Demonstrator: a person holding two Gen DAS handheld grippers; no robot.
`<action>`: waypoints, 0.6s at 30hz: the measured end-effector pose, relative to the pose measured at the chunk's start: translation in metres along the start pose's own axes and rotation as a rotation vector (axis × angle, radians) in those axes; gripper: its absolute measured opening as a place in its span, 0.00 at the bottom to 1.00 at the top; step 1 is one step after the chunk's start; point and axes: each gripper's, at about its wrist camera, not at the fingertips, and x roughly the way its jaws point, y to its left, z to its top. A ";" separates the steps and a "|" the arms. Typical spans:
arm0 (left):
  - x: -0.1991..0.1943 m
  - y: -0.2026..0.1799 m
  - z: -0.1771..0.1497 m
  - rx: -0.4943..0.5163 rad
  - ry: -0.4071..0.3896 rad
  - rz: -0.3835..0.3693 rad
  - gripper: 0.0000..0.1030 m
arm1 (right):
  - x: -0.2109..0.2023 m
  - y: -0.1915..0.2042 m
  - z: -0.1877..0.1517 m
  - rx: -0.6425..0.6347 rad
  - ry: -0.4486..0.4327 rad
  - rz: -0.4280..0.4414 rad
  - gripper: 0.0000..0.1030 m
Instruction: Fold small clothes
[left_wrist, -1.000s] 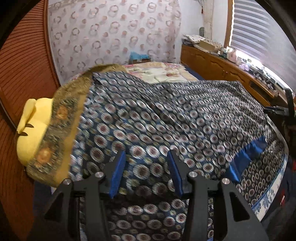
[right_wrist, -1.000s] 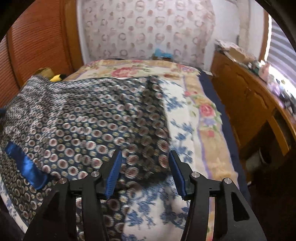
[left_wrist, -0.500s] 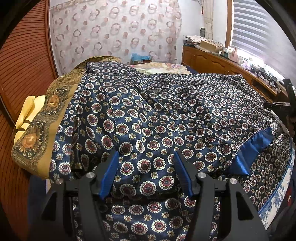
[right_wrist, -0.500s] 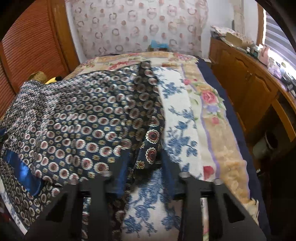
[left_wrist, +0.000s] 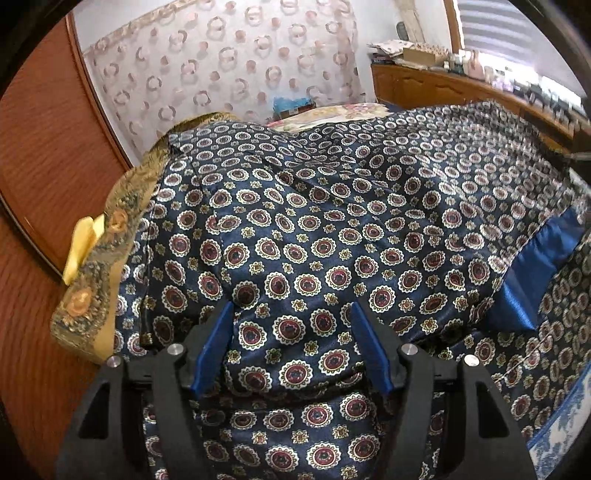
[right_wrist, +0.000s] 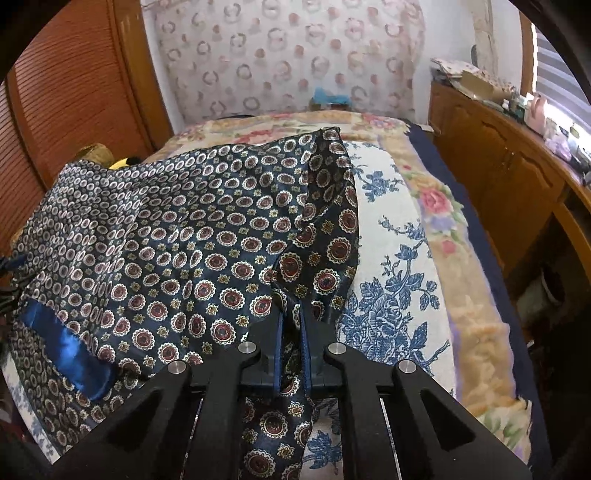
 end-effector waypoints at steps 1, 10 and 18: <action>-0.001 0.001 0.000 -0.005 -0.002 -0.007 0.63 | 0.000 0.000 -0.001 0.000 -0.002 -0.001 0.05; -0.018 0.030 -0.008 -0.156 -0.052 -0.143 0.57 | 0.002 0.000 -0.002 -0.003 0.004 -0.019 0.05; -0.047 0.072 -0.008 -0.246 -0.103 -0.088 0.43 | 0.002 0.003 -0.003 -0.019 0.007 -0.038 0.05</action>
